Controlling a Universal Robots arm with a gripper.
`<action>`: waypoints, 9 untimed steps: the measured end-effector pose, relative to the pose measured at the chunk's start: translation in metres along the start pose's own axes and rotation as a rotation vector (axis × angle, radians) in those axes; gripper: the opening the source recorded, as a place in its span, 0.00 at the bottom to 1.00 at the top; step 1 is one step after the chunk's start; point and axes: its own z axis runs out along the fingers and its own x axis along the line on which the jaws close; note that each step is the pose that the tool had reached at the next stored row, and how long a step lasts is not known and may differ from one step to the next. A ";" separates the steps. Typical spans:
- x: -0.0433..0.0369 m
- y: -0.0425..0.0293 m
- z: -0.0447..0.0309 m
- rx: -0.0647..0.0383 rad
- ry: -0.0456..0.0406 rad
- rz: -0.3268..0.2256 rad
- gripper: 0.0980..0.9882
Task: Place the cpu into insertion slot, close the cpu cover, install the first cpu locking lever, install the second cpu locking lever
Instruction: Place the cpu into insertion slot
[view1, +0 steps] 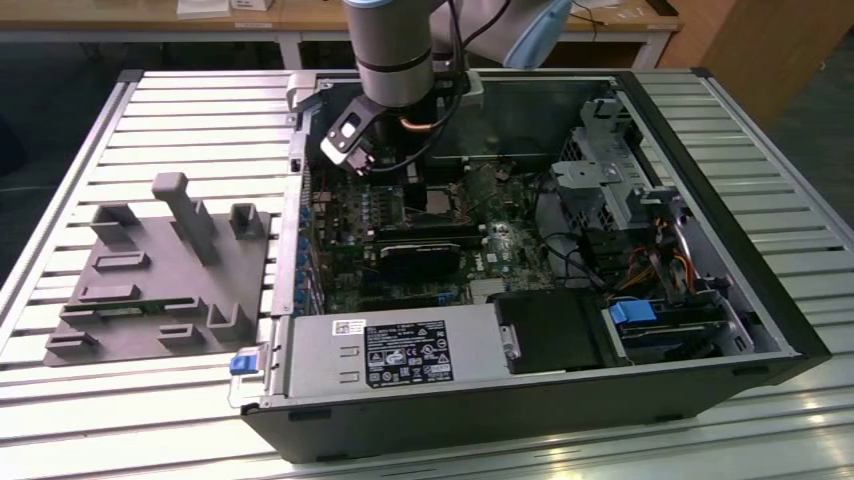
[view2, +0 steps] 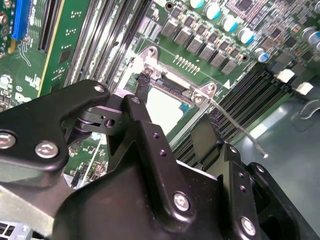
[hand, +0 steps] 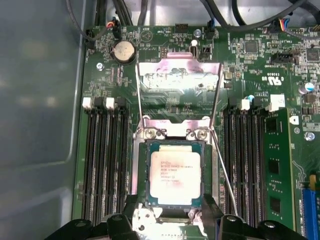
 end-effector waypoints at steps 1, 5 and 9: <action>0.0000 0.0014 0.0002 0.000 -0.0001 0.000 0.58; 0.0000 0.0074 0.0010 0.000 0.0000 0.000 0.58; 0.0000 0.0126 0.0018 0.000 -0.0001 0.000 0.58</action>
